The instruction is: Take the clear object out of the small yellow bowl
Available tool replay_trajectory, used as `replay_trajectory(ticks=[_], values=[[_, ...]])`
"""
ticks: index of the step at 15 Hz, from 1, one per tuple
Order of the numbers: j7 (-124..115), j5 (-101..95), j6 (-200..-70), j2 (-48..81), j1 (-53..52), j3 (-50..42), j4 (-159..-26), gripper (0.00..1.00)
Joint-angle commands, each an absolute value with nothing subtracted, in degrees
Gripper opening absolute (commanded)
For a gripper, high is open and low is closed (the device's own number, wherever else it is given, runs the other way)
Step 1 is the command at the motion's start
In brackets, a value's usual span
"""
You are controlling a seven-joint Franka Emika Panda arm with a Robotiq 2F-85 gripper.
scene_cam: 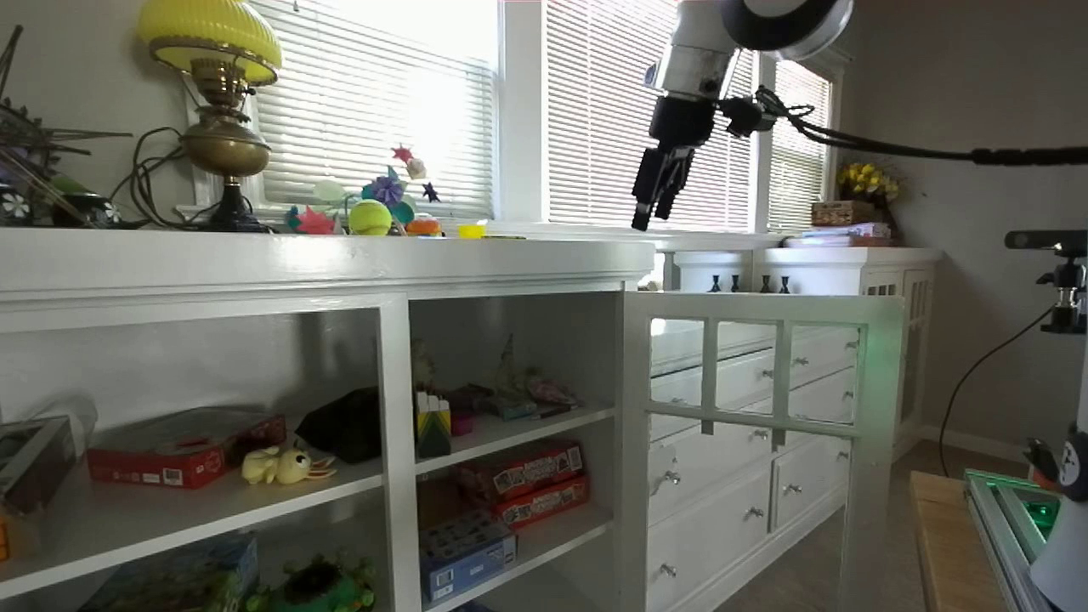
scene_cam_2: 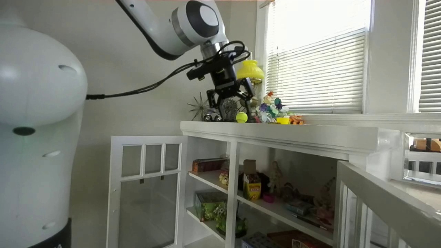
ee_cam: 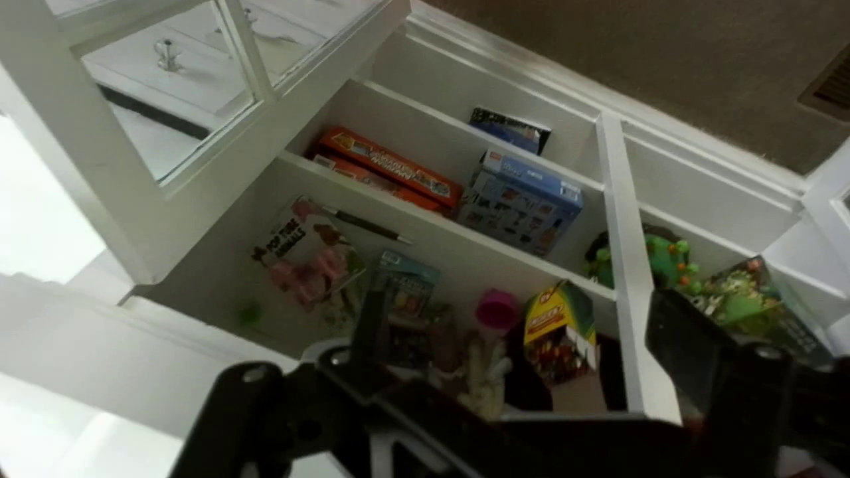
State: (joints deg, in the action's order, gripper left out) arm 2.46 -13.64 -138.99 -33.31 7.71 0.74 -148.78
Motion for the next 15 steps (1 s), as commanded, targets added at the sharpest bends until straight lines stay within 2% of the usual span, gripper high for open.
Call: replay_trajectory(ticks=[1,4,5,12,15], values=[[2.3,-12.4,-137.6,-29.2,8.3,-2.2,-139.5,1.0],[3.0,-8.2,-139.6,-25.8,6.6,-5.7,-132.4,1.0],[2.5,-11.5,-139.0,-29.8,7.9,-3.8,-138.0,1.0],[2.7,-11.3,-138.9,-29.0,7.9,-4.0,-137.6,1.0],[4.3,-7.1,-142.1,-24.3,6.3,-6.9,-134.2,1.0]])
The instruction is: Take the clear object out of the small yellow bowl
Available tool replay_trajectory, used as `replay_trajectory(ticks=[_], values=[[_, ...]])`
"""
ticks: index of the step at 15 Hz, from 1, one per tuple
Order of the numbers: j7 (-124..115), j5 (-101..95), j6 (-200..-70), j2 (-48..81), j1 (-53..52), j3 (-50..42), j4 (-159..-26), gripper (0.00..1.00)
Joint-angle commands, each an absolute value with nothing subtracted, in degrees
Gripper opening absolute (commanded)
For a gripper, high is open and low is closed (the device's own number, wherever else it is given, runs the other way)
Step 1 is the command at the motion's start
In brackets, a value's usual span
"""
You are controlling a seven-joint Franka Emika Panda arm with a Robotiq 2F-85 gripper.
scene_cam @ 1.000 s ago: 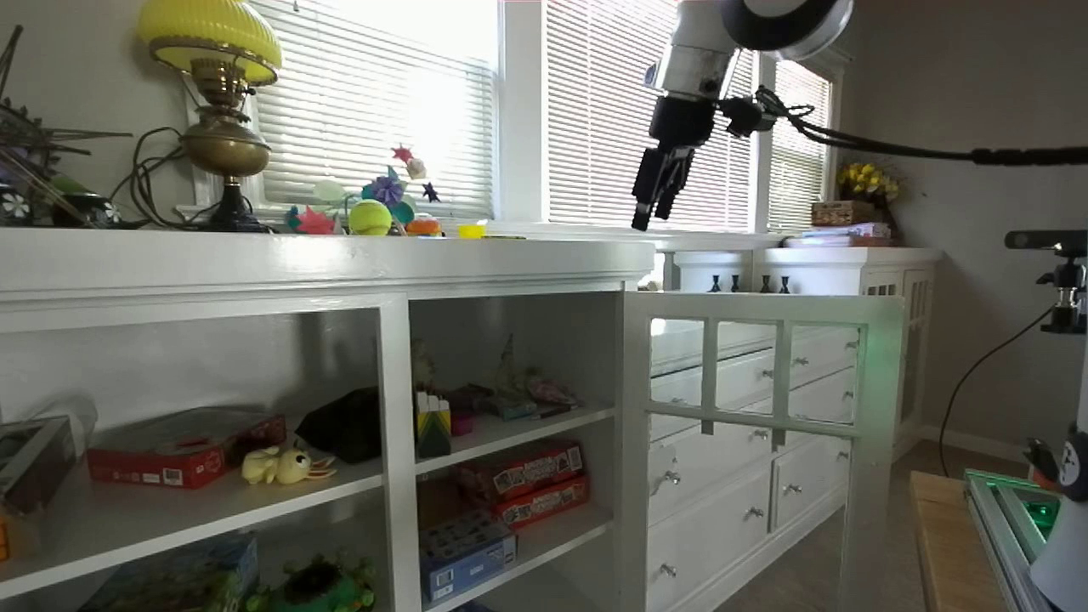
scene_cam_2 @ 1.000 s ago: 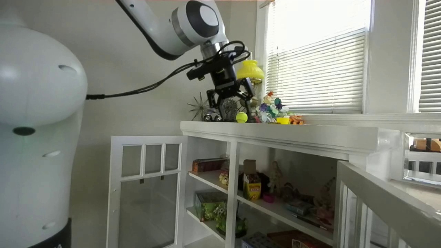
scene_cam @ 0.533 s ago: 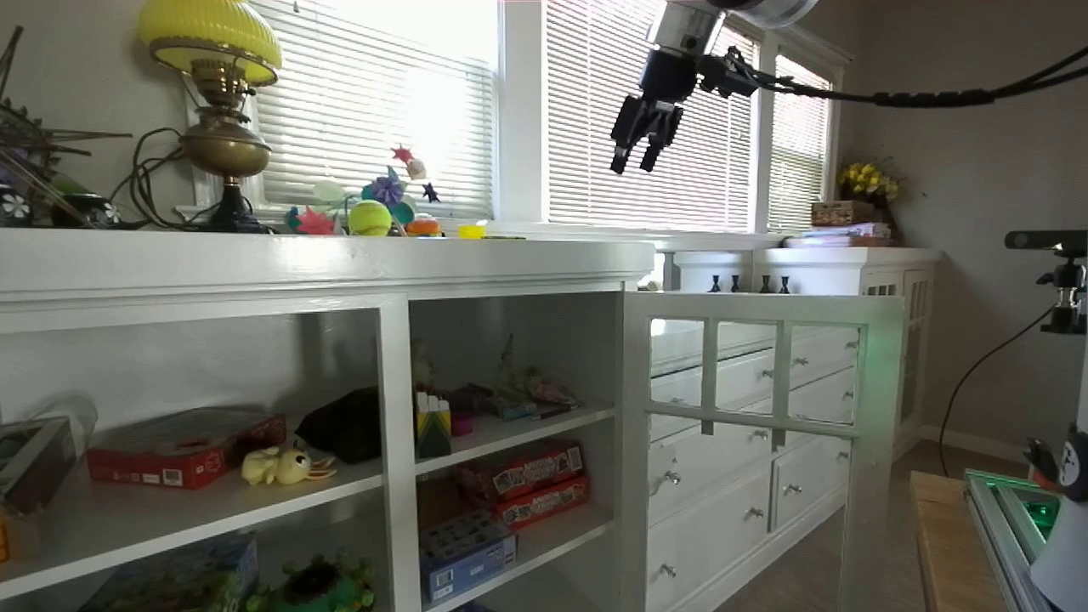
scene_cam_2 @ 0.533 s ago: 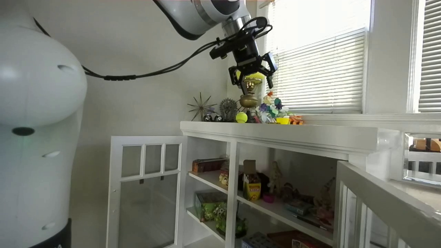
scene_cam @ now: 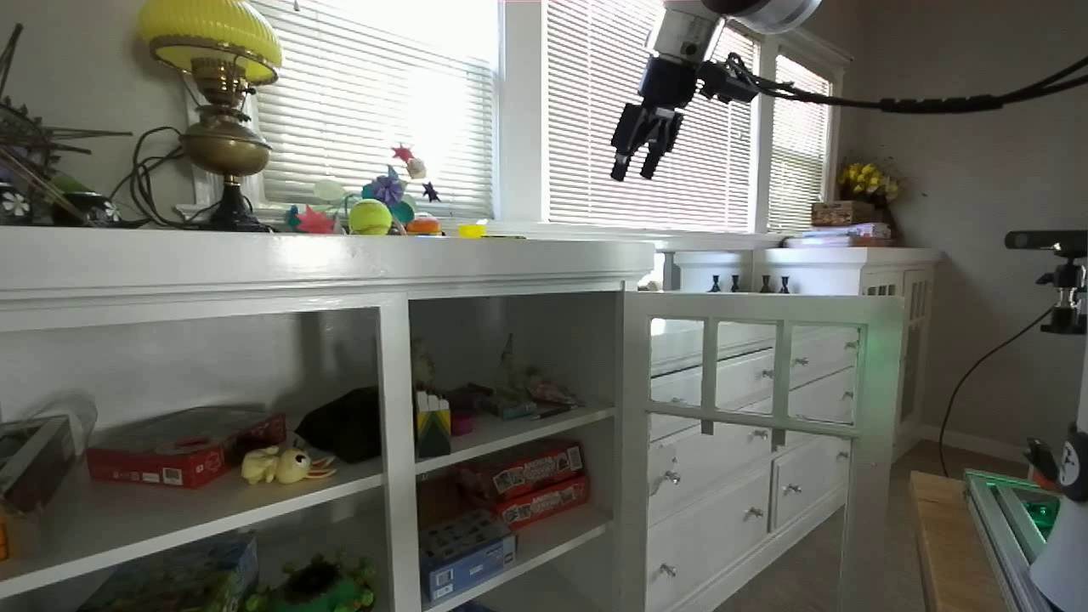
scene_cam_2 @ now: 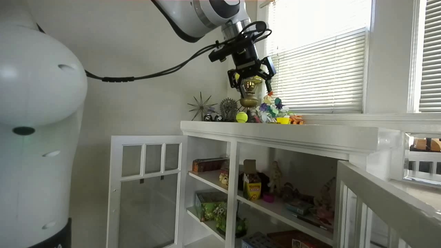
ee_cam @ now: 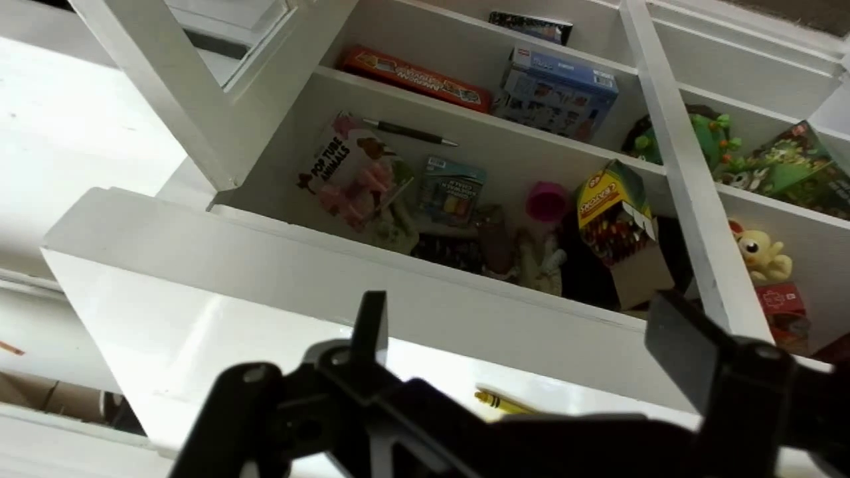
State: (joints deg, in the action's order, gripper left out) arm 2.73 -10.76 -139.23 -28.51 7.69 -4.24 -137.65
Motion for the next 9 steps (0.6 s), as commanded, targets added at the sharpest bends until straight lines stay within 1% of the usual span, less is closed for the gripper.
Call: replay_trajectory(ticks=[1,6,9], values=[[3.9,-6.0,-144.1,-22.6,6.3,-7.6,-132.7,1.0],[8.7,4.0,-150.6,-13.4,3.0,-12.4,-121.2,1.0],[9.5,7.5,-149.3,-6.9,2.4,-12.2,-112.6,1.0]])
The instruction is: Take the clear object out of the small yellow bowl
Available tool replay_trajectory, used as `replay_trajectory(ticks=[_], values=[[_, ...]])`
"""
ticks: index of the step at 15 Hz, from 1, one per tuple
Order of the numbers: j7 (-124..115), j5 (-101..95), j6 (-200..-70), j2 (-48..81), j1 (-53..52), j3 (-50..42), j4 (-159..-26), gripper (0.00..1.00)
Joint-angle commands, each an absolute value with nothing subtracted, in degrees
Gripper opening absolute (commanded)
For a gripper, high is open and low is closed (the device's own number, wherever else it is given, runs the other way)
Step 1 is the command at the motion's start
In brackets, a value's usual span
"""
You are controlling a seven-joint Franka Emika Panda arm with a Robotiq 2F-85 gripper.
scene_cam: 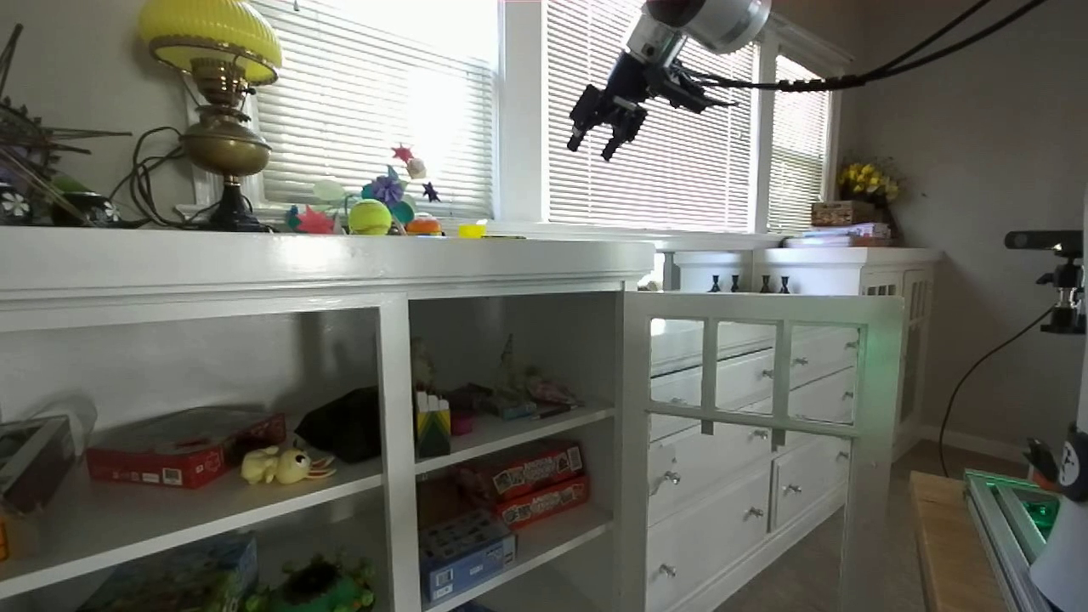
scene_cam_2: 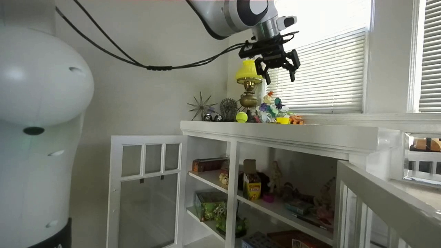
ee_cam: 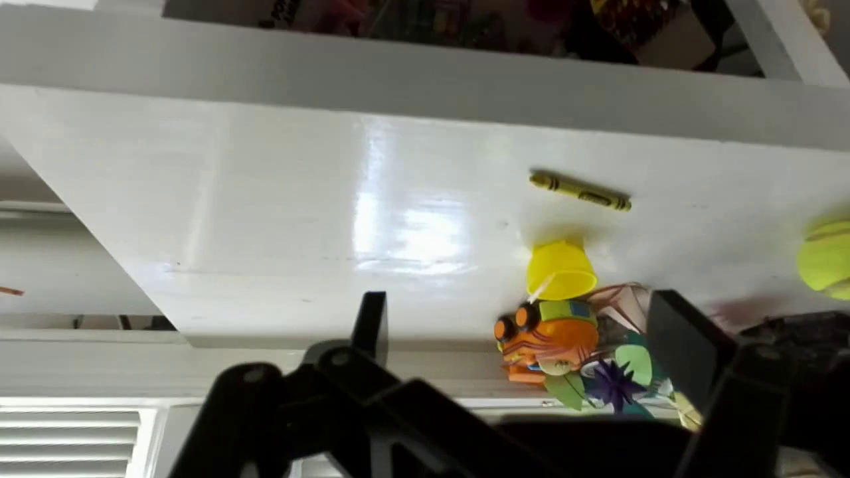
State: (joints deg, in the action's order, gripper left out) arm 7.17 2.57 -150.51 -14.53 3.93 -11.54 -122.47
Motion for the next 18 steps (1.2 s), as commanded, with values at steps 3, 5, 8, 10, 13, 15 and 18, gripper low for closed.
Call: replay_trajectory(ticks=[3,5,8,10,13,15,18], values=[[5.2,6.8,-147.0,-0.1,4.2,-10.6,-104.4,1.0],[3.0,6.7,-145.6,4.5,5.0,-10.2,-99.4,1.0],[4.3,8.0,-147.5,3.3,5.5,-9.3,-102.1,1.0],[4.3,9.7,-147.5,6.6,5.9,-8.7,-98.8,1.0],[4.2,9.9,-147.3,7.9,6.0,-8.6,-97.1,1.0],[4.1,10.8,-146.7,8.7,6.1,-8.3,-96.7,1.0],[4.6,12.7,-147.6,11.4,6.5,-6.7,-95.4,1.0]])
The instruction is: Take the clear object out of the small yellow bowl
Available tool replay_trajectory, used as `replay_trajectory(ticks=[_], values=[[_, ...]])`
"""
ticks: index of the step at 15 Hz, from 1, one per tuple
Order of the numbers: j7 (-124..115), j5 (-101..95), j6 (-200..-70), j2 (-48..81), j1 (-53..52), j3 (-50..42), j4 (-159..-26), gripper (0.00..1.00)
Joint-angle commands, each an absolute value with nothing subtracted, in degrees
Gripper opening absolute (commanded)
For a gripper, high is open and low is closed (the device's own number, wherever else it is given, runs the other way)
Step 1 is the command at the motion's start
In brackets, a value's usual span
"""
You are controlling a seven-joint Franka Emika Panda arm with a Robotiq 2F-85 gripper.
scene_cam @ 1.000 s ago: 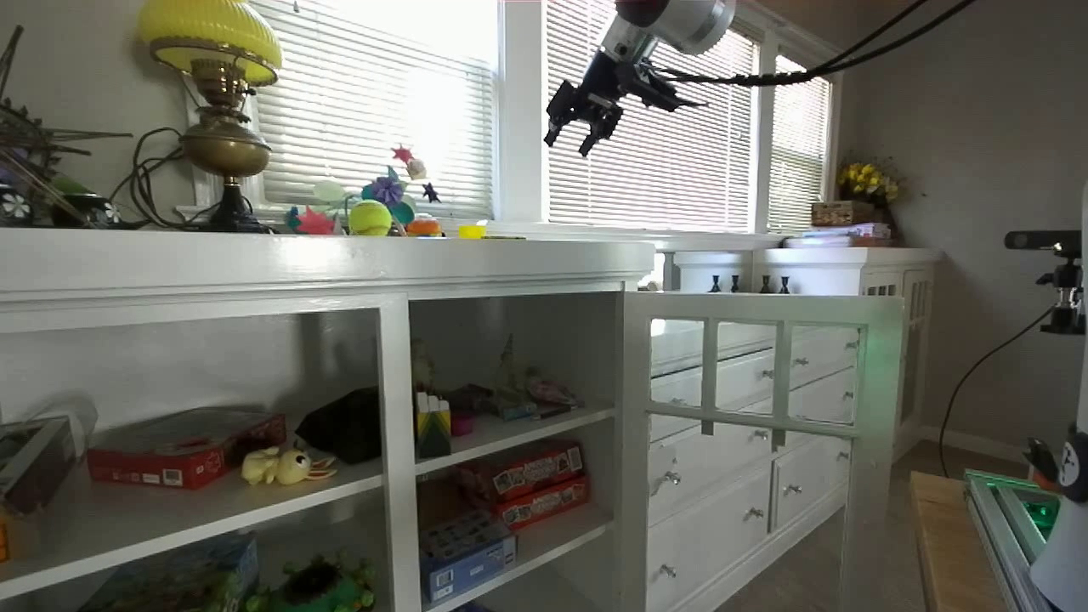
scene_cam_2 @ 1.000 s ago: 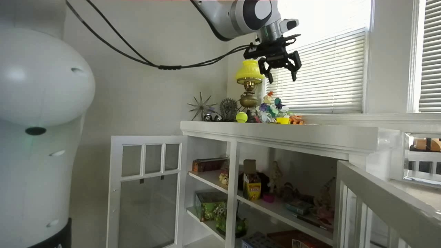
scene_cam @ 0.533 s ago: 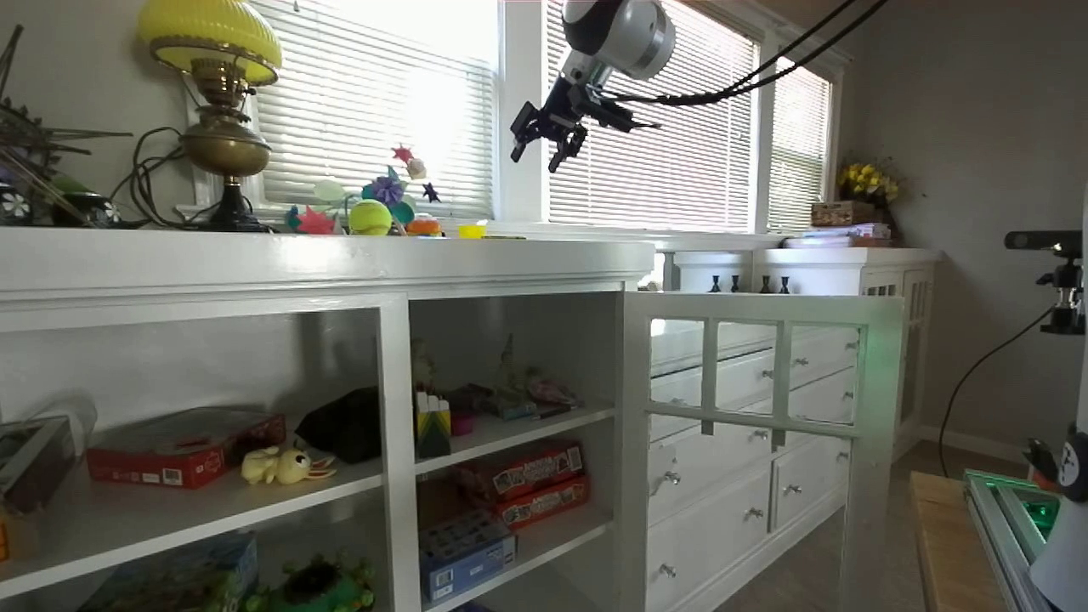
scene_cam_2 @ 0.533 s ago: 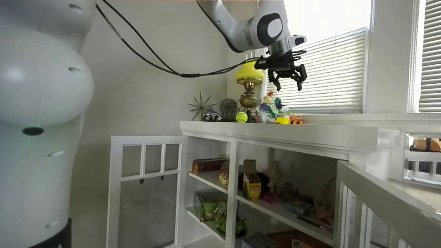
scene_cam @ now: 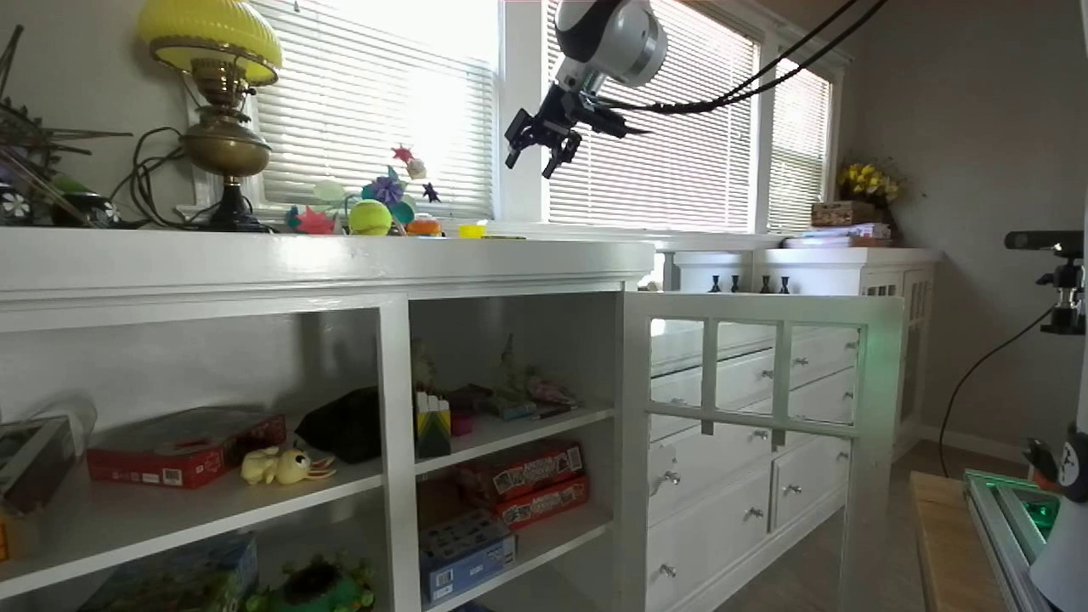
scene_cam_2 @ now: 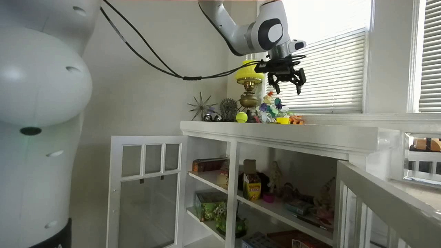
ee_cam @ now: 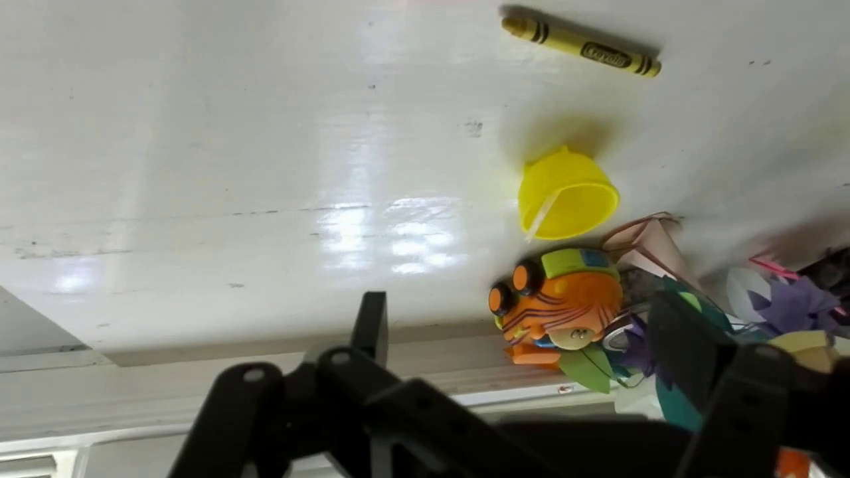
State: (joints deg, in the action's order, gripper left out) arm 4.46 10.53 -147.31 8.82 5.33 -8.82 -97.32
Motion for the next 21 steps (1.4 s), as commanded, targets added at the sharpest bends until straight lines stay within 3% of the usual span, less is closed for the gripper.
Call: replay_trajectory(ticks=[1,21], values=[[5.1,13.3,-147.5,11.9,6.6,-6.1,-95.1,1.0],[2.8,19.5,-148.1,27.6,11.4,-0.5,-77.9,1.0]])
